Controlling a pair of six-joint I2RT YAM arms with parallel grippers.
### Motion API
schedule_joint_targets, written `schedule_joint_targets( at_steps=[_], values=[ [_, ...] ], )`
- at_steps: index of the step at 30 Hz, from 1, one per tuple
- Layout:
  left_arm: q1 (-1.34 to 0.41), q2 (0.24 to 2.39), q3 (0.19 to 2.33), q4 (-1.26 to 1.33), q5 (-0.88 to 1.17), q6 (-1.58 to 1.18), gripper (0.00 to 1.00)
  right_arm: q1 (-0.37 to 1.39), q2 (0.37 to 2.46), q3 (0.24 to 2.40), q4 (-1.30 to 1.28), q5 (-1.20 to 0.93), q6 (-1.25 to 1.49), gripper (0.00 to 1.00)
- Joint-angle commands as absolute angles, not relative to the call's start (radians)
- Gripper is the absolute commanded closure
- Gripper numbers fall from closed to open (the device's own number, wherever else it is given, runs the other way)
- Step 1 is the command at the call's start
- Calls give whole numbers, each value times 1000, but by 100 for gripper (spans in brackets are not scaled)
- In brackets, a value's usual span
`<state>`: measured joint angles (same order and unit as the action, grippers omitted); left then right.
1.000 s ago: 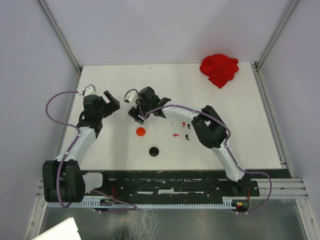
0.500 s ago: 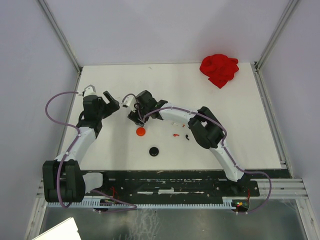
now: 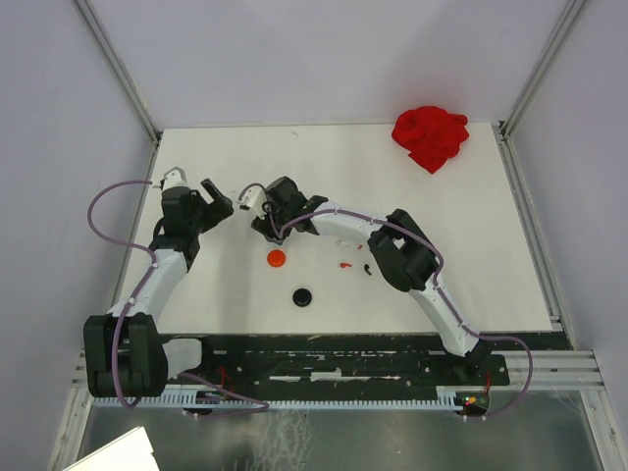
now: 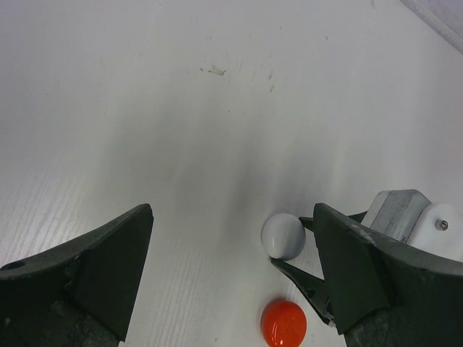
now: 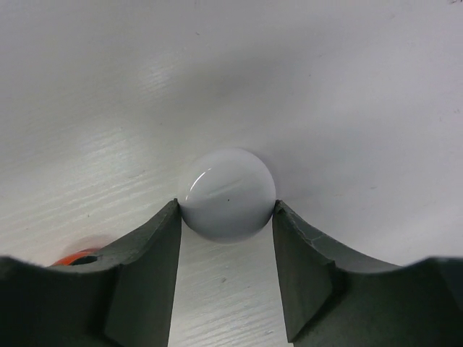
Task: Insert the wireless bluetooth earbuds into the charging case
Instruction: Pick up the charging case at the center of the board.
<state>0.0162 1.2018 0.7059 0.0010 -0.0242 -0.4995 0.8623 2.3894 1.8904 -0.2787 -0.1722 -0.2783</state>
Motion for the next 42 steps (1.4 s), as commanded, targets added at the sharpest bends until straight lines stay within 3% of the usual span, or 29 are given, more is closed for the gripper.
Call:
schedule_joint_targets(
  at_steps=[1,4,13,25,42],
  values=[
    [24,1181,742,21,-26,-456,3,867,2410,1935,-278,-149,-291,51],
    [24,1180,742,21,-24,-456,3,865,2402,1928,-272,-144,-292,64],
    [25,1198,724,95,89,-482,6,815,2146,1644,8,-193,-196,74],
    [-1,1375,697,404,443,-748,18,763,1815,1285,184,-132,-182,76],
    [-225,1474,595,782,474,-1056,24,753,1678,1097,274,-112,-130,79]
  ],
)
